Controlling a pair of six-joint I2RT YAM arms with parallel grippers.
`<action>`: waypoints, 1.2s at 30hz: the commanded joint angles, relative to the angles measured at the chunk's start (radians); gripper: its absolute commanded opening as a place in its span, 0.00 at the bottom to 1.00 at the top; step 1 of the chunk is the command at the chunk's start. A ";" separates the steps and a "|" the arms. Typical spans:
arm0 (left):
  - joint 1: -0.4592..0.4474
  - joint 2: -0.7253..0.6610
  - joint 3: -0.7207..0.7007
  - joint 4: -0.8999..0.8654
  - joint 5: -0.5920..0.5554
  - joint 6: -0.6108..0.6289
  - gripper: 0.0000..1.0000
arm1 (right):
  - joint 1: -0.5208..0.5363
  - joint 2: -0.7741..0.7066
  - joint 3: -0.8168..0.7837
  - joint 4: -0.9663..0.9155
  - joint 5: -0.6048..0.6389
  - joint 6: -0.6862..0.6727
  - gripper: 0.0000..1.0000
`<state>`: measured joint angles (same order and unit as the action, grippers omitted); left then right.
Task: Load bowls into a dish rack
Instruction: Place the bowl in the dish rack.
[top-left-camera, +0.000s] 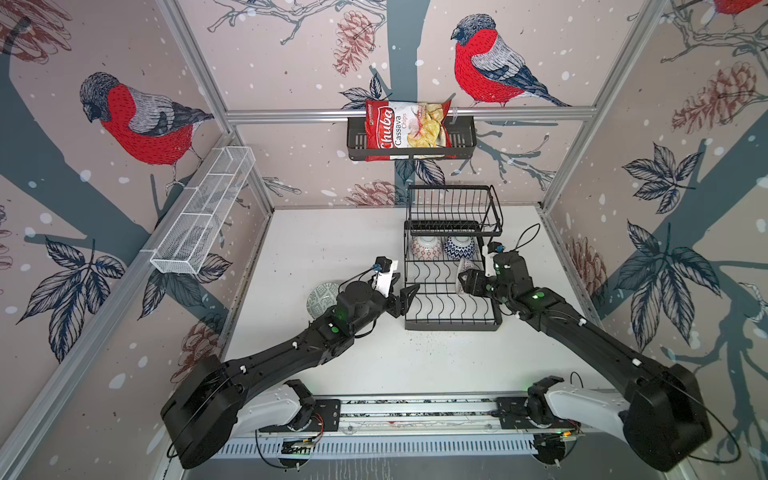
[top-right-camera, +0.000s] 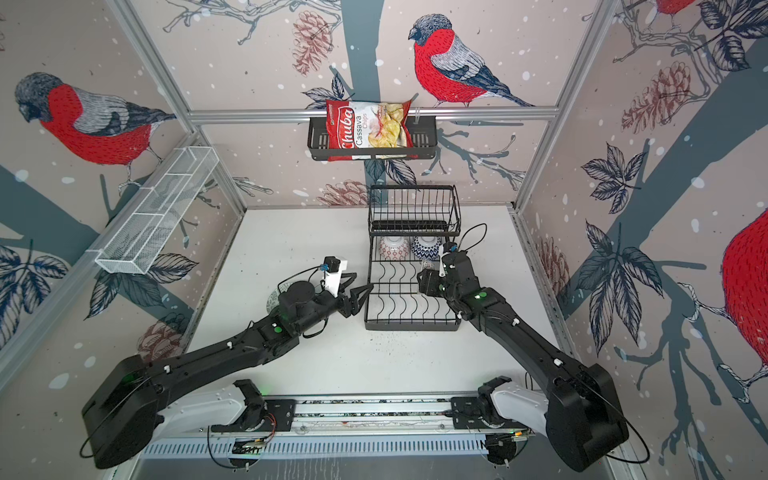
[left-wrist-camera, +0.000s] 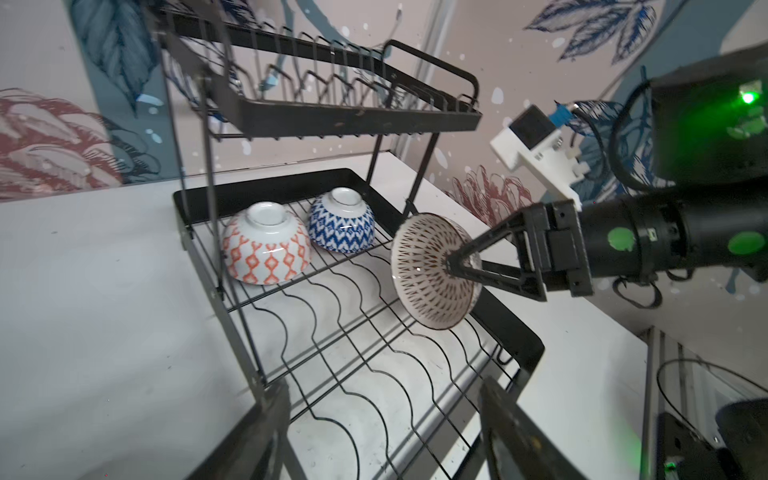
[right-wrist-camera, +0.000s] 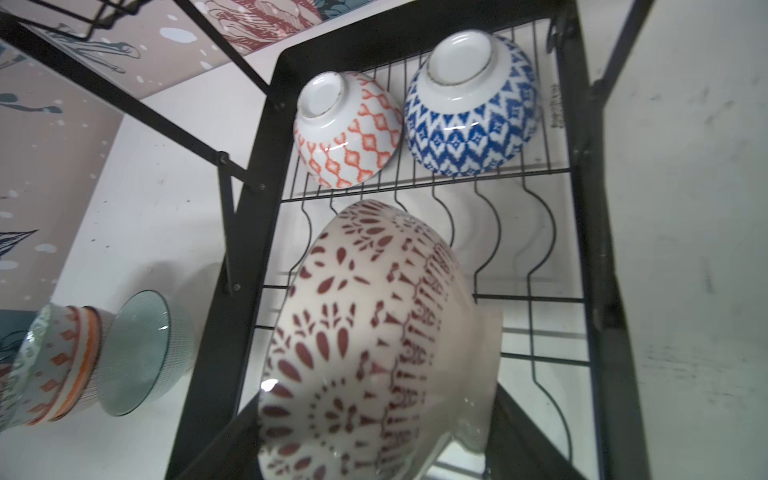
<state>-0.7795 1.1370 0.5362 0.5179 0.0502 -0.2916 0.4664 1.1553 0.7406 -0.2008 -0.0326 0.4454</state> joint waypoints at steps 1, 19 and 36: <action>0.020 -0.022 -0.014 0.048 -0.017 -0.038 0.71 | -0.010 0.006 0.012 0.017 0.064 -0.038 0.65; 0.055 -0.083 -0.058 0.031 -0.046 -0.035 0.74 | -0.033 0.080 0.033 0.043 0.189 -0.167 0.65; 0.060 -0.074 -0.061 0.024 -0.038 -0.021 0.74 | -0.034 0.155 0.026 0.157 0.230 -0.277 0.64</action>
<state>-0.7219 1.0603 0.4763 0.5159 0.0158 -0.3325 0.4324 1.3041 0.7662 -0.1196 0.1650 0.2066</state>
